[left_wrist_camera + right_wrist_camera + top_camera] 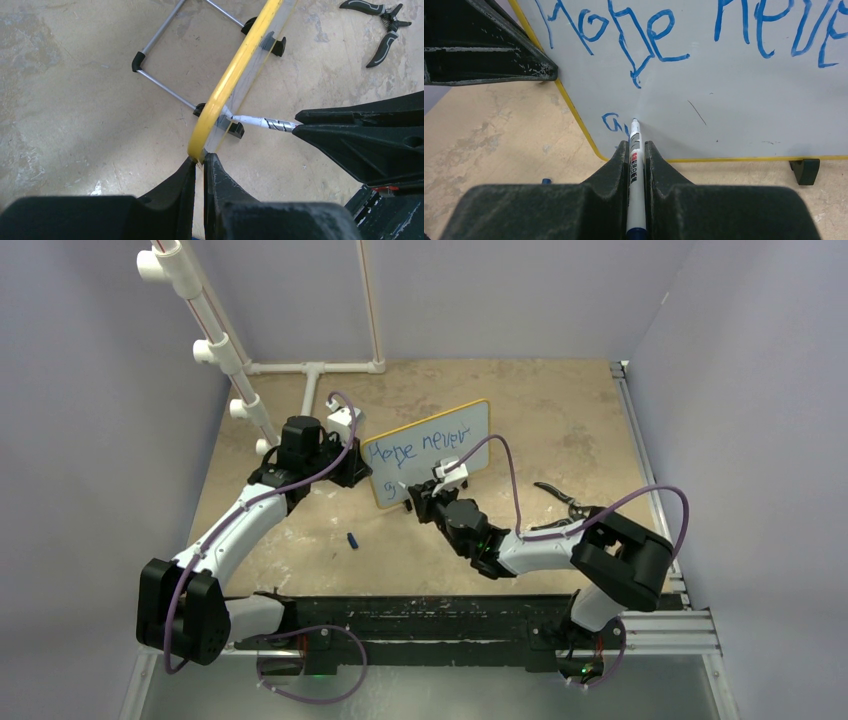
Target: Write a sentence on the whiteboard
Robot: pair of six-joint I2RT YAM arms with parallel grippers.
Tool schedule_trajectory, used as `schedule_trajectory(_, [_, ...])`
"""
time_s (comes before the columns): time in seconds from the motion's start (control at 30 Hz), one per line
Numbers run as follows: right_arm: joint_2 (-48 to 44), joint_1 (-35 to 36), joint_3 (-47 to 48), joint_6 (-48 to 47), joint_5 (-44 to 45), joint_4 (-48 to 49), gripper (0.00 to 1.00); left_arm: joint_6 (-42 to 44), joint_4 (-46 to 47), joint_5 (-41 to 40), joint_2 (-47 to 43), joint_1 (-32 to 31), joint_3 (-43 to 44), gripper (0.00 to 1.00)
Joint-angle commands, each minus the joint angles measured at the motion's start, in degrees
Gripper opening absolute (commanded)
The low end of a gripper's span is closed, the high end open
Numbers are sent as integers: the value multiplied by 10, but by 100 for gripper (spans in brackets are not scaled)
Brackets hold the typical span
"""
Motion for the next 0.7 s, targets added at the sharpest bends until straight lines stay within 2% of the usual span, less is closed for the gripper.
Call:
schedule_trajectory(0.0, [12,0,19,0,24,10,0,3,6,8,0,-5,4,0])
schedule_trajectory(0.67, [17,2,6,25,16,-31,0,3,5,8,-1,-5,4,0])
